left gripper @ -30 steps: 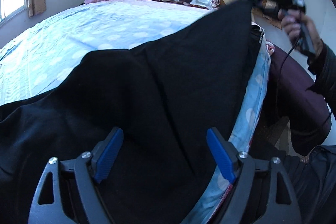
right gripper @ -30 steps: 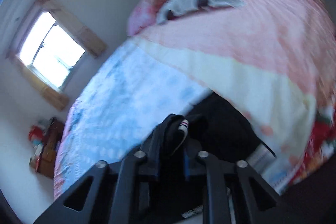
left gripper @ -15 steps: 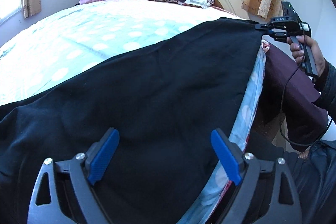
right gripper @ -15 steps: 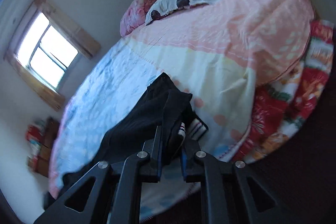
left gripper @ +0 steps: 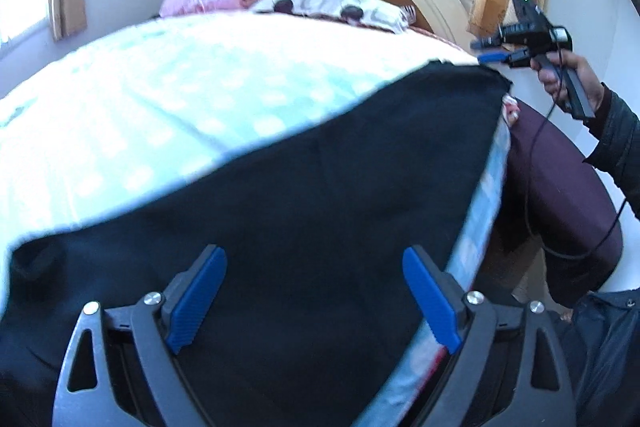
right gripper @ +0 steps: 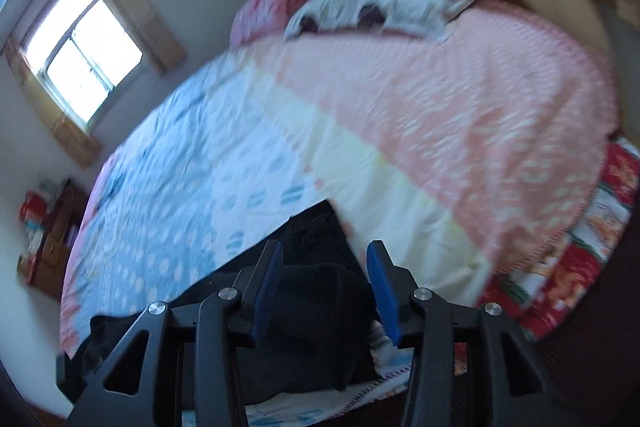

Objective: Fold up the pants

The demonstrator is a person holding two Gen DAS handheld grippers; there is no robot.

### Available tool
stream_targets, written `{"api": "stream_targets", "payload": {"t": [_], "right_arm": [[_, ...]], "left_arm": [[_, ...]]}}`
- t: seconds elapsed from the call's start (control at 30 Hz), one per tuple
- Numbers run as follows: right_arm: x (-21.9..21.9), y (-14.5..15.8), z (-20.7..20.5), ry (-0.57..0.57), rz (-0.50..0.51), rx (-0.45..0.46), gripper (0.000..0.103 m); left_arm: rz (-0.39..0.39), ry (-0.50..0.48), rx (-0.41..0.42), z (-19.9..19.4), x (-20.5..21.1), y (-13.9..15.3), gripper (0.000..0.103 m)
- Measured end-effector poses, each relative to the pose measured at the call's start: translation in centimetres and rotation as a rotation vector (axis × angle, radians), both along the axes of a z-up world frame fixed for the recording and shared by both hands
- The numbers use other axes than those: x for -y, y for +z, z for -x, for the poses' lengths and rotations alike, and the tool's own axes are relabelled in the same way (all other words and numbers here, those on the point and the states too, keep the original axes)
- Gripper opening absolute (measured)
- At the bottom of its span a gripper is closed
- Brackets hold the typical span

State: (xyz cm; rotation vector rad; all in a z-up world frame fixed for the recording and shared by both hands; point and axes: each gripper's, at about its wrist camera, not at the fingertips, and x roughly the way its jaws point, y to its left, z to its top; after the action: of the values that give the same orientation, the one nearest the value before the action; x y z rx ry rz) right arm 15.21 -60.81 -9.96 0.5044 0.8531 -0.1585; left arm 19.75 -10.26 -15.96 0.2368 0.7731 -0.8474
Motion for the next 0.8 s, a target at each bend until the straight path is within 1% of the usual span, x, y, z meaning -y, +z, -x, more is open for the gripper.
{"api": "stream_targets", "payload": {"t": [0.03,0.1,0.17,0.23,0.33,0.4,0.43,0.47,0.5,0.53,0.57,0.63,0.7,0.73,0.77,0.8], "right_arm": [[-0.6,-0.4,-0.5,0.026,0.016,-0.027,0.046],[-1.3,-1.1,-1.6,0.077,0.052,-0.113,0.04],[-1.6,-1.1,-1.6,0.082,0.102,-0.146,0.04],[-1.5,-0.8,-1.0,0.094,0.103,-0.15,0.04],[-1.3,-1.0,-0.5,0.102,0.1,-0.171,0.04],[-1.0,-1.5,-0.5,0.112,0.064,-0.173,0.039],[-0.9,-1.7,-0.5,0.123,0.042,-0.17,0.036],[-1.0,-1.7,-0.6,0.132,0.048,-0.171,0.031],[-1.2,-1.7,-0.8,0.136,0.072,-0.175,0.028],[-1.6,-1.5,-0.9,0.145,0.112,-0.173,0.017],[-1.9,-1.3,-0.8,0.16,0.135,-0.164,0.01],[-2.9,-0.2,-0.6,0.188,0.2,-0.121,0.008],[-4.0,1.5,0.1,0.225,0.24,-0.039,0.006],[-4.8,2.9,0.9,0.253,0.27,0.039,0.006],[-5.9,4.1,1.8,0.288,0.32,0.107,0.006],[-6.7,4.5,2.3,0.314,0.367,0.129,0.006]], "left_arm": [[-0.007,0.009,0.025,-0.8,-0.3,0.7,0.093],[-0.03,0.031,0.057,-2.5,-0.8,1.5,0.093],[-0.057,0.064,0.063,-4.7,-1.2,1.4,0.093],[-0.074,0.085,0.045,-6.6,-1.6,0.6,0.093],[-0.079,0.091,0.018,-8.8,-1.8,-0.7,0.093],[-0.084,0.097,-0.015,-10.1,-1.6,-1.8,0.093],[-0.091,0.098,-0.026,-10.4,-1.5,-2.2,0.093],[-0.101,0.103,-0.034,-10.5,-1.3,-2.7,0.093],[-0.107,0.102,-0.039,-10.5,-1.1,-3.1,0.093],[-0.109,0.101,-0.031,-10.3,-1.0,-3.3,0.093],[-0.113,0.099,-0.017,-10.1,-0.9,-3.3,0.093],[-0.116,0.1,-0.011,-10.0,-0.9,-3.4,0.093],[-0.116,0.098,-0.008,-10.0,-0.9,-3.4,0.093],[-0.115,0.098,-0.008,-10.0,-0.9,-3.4,0.093],[-0.116,0.097,-0.008,-10.0,-0.9,-3.4,0.094],[-0.115,0.096,-0.008,-10.0,-1.0,-3.4,0.094]]}}
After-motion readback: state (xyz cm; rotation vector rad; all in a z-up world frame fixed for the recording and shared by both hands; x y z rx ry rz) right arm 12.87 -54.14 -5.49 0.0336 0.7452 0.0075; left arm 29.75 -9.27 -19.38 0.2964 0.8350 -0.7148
